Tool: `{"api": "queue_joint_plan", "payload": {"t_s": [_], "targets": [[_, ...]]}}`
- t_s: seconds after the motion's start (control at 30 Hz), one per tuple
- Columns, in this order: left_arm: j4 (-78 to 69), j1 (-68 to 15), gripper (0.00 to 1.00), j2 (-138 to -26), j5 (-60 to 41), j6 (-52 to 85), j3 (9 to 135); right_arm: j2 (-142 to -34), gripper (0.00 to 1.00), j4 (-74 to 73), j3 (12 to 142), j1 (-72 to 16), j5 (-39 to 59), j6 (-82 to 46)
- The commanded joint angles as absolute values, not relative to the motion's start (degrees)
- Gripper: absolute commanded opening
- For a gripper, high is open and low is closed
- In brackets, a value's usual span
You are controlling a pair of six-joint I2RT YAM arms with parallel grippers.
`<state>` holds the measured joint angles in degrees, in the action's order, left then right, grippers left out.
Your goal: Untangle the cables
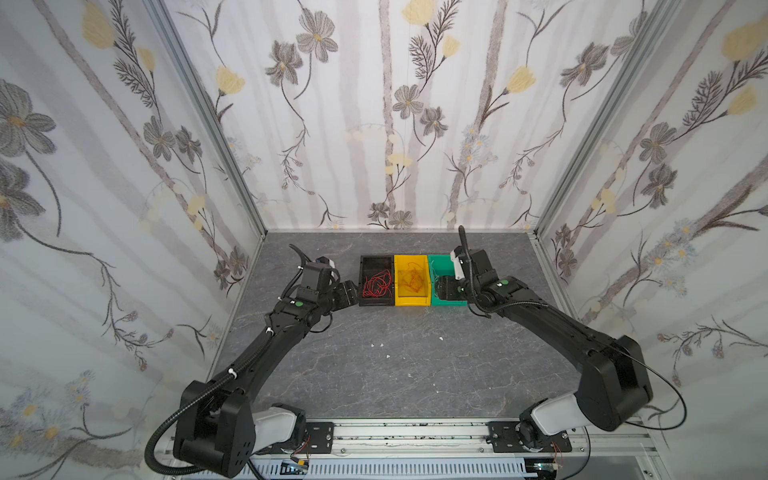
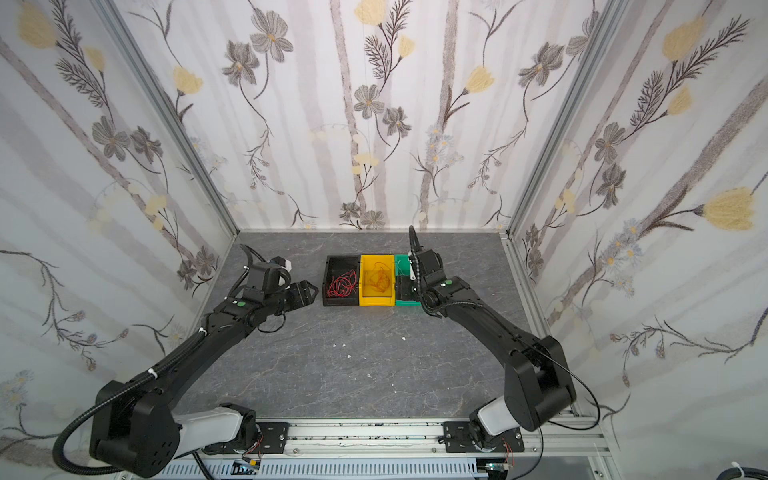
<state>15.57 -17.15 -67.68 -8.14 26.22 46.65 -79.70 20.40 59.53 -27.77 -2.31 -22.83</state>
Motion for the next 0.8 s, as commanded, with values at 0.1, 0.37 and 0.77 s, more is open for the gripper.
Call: {"api": "queue_joint_plan", "payload": {"t_s": [0.1, 0.37, 0.77], "targets": [[7.62, -16.65, 1.00, -59.69, 15.57, 21.42, 37.39, -66.39, 0.94, 14.90, 44.96, -21.71, -14.56, -21.40], [-3.18, -15.30, 1.00, -64.90, 26.08, 11.11, 34.18, -58.66, 0.99, 4.39, 32.58, -14.23, -26.39, -19.92], [-38.38, -6.18, 1.00, -79.75, 17.09, 1.39, 23.97, -61.58, 0.99, -15.85, 22.61, -1.63, -24.77, -12.57]]}}
